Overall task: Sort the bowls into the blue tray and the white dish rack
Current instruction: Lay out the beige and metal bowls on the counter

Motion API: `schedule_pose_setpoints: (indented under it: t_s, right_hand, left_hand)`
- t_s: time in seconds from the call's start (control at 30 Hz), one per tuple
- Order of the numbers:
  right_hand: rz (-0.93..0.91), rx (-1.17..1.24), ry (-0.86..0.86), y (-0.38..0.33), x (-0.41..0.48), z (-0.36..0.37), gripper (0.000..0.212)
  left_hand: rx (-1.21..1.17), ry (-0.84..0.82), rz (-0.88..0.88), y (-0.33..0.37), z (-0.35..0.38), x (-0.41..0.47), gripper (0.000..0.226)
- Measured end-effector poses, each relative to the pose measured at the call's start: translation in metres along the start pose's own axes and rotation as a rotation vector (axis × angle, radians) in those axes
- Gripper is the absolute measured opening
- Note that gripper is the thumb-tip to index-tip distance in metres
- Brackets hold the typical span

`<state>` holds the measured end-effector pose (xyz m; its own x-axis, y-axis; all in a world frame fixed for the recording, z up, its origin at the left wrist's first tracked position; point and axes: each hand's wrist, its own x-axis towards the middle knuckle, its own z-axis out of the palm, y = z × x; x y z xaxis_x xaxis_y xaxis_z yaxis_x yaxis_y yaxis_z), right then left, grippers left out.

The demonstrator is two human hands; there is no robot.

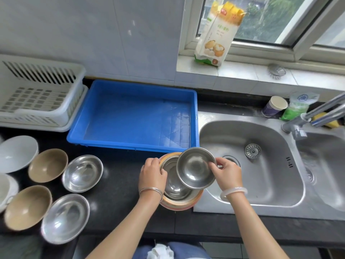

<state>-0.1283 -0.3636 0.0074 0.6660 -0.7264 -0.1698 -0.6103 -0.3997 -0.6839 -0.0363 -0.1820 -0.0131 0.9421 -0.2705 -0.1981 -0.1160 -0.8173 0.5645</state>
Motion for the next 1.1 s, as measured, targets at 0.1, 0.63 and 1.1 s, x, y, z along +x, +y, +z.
schedule_pose_setpoints:
  t_s: [0.1,0.63,1.1]
  right_hand:
    - [-0.001,0.018,-0.026,0.002,0.000,-0.003,0.010]
    - [-0.083,0.288,-0.228,-0.050,0.021,-0.015,0.014]
    - [-0.178,0.092,-0.519,-0.137,0.006,0.125,0.010]
  left_hand:
    - [0.033,0.051,0.027,0.004,0.000,0.000,0.014]
    - [-0.269,0.240,-0.157,-0.011,-0.061,-0.007,0.011]
    - [-0.337,0.289,-0.450,-0.130,-0.094,-0.062,0.015]
